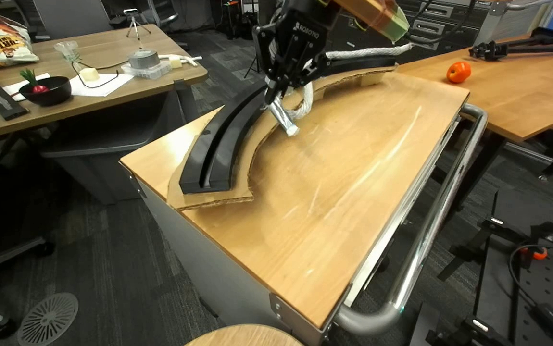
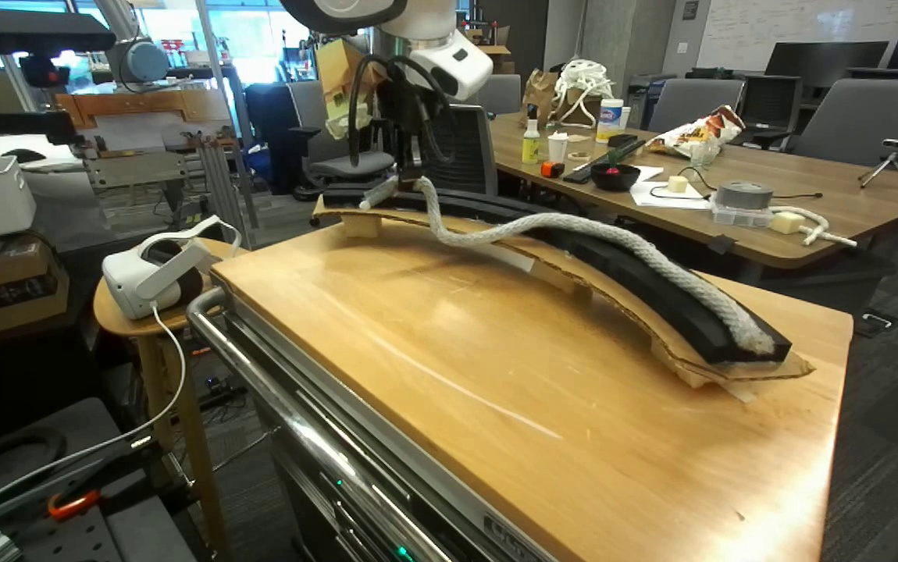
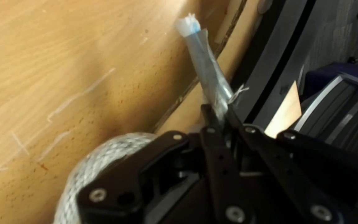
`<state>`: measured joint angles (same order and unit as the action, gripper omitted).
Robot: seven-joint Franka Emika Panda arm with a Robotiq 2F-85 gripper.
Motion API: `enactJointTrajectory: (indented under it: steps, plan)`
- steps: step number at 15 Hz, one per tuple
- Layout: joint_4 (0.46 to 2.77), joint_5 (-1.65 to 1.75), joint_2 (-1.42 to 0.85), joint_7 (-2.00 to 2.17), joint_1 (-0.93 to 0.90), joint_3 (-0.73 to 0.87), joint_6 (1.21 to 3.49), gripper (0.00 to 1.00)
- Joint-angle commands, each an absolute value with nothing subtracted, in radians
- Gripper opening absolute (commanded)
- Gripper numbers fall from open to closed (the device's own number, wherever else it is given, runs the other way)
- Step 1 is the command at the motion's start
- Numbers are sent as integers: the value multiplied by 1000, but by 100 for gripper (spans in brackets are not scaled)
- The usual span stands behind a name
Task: Put the white rope on the cardboard
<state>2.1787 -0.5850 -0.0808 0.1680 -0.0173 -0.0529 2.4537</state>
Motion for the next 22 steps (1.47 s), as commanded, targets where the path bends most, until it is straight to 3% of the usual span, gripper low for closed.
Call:
enactJointTrajectory:
  steps: [1,11,22]
  plan:
    - [2178,-597,-16,137,-25,-56,2497,2]
    - [1946,-5,-9,196,-33,-55,2314,2]
    - [1689,140,-196,91,-100,-81,2029,2]
